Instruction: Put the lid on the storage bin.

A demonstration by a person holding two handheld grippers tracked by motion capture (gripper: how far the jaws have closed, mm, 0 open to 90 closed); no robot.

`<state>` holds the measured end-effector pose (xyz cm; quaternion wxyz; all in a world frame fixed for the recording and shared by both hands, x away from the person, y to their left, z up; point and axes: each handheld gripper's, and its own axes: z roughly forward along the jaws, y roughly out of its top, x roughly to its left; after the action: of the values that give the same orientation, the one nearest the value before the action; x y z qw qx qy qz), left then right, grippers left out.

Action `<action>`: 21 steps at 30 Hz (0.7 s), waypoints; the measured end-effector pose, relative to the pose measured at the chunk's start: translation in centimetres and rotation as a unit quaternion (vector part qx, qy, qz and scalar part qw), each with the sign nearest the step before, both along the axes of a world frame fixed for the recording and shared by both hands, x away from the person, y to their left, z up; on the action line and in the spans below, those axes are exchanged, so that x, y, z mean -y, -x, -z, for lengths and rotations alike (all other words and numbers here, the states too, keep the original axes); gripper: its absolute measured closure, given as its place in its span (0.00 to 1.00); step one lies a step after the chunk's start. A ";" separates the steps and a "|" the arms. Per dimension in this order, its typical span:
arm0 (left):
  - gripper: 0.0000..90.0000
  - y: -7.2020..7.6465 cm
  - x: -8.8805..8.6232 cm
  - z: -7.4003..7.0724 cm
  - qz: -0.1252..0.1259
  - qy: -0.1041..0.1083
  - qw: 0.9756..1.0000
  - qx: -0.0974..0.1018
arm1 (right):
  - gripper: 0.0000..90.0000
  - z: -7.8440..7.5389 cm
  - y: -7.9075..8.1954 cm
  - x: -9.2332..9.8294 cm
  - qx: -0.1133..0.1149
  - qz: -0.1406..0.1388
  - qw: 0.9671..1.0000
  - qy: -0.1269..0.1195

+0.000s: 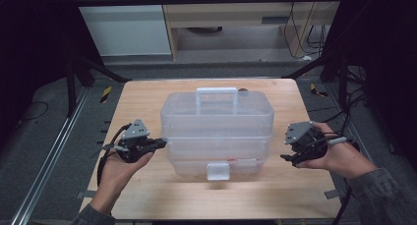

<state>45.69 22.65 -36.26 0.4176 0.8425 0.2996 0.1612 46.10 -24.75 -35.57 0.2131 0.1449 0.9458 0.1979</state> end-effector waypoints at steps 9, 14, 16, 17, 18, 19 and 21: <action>0.97 0.3 0.0 0.5 0.001 -0.004 1.000 -0.004 | 0.31 0.3 0.0 0.7 0.005 0.019 1.000 -0.005; 0.97 0.6 -0.1 0.9 0.002 -0.006 1.000 -0.006 | 0.30 0.6 -0.1 1.2 0.004 0.027 1.000 -0.006; 0.97 0.7 -0.2 1.1 0.003 -0.007 1.000 -0.009 | 0.30 0.8 -0.2 1.4 0.004 0.030 1.000 -0.007; 0.97 0.7 -0.2 1.2 0.004 -0.008 1.000 -0.011 | 0.30 0.9 -0.2 1.5 0.003 0.033 0.999 -0.008; 0.97 0.7 -0.2 1.3 0.004 -0.010 1.000 -0.012 | 0.30 1.0 -0.2 1.5 0.002 0.036 0.999 -0.008; 0.97 0.7 -0.3 1.3 0.006 -0.016 1.000 -0.013 | 0.30 1.1 -0.2 1.5 0.002 0.036 0.999 -0.006; 0.97 0.6 -0.6 1.4 0.007 -0.037 0.999 -0.014 | 0.29 1.2 -0.3 1.5 0.002 0.043 0.999 -0.007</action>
<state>45.06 23.23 -37.69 0.3832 0.8614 0.2938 0.1574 46.40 -26.26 -36.78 0.2222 0.1870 0.9368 0.1954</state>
